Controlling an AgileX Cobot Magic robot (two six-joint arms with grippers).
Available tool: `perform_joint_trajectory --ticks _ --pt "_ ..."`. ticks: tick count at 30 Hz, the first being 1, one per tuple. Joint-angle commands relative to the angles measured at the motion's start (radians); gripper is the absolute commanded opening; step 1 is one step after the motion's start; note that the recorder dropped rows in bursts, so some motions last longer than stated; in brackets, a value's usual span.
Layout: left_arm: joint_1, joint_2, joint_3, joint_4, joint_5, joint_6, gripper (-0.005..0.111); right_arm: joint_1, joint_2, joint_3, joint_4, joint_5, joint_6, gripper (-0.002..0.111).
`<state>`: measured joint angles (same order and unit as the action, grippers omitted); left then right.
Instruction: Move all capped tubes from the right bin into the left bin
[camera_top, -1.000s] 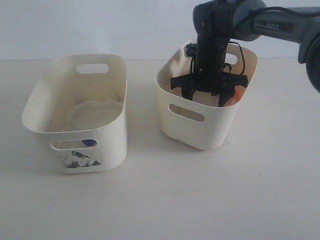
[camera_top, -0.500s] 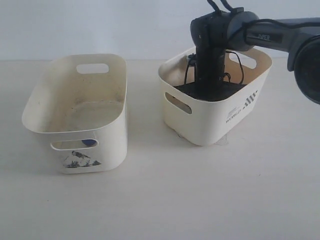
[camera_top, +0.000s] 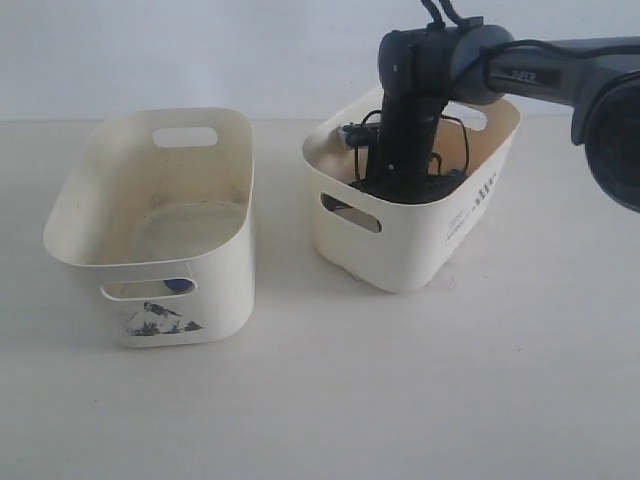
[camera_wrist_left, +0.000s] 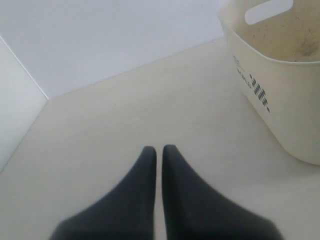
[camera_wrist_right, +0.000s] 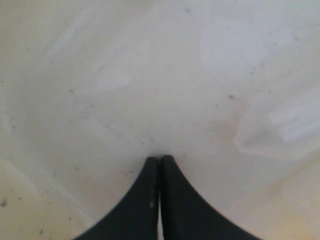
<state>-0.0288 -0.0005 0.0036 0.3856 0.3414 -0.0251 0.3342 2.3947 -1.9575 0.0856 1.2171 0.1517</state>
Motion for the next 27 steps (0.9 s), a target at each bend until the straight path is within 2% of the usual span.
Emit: perform_joint_trajectory --ticks 1,7,9,19,21,23,25,27 --pt "-0.004 0.0 -0.004 -0.003 -0.003 -0.01 0.004 0.055 -0.003 0.001 0.048 0.004 -0.112 0.0" --pt "-0.004 0.0 -0.004 -0.003 -0.003 -0.01 0.004 0.085 -0.044 0.001 0.023 0.004 -0.032 0.0" --pt "-0.004 0.0 -0.004 -0.003 -0.003 -0.01 0.004 0.07 -0.06 0.001 -0.049 0.004 0.026 0.0" --pt "-0.004 0.0 -0.004 -0.003 -0.003 -0.01 0.004 0.025 -0.182 0.001 -0.056 0.004 0.033 0.0" --pt "-0.004 0.0 -0.004 -0.003 -0.003 -0.01 0.004 0.025 -0.183 0.001 -0.056 0.004 0.079 0.0" --pt "-0.004 0.0 -0.004 -0.003 -0.003 -0.01 0.004 0.025 -0.181 0.001 -0.103 0.004 0.209 0.0" --pt "-0.004 0.0 -0.004 -0.003 -0.003 -0.01 0.004 0.024 -0.179 0.001 -0.12 -0.031 0.292 0.003" --pt "-0.004 0.0 -0.004 -0.003 -0.003 -0.01 0.004 0.024 -0.175 0.001 -0.12 -0.068 0.339 0.012"
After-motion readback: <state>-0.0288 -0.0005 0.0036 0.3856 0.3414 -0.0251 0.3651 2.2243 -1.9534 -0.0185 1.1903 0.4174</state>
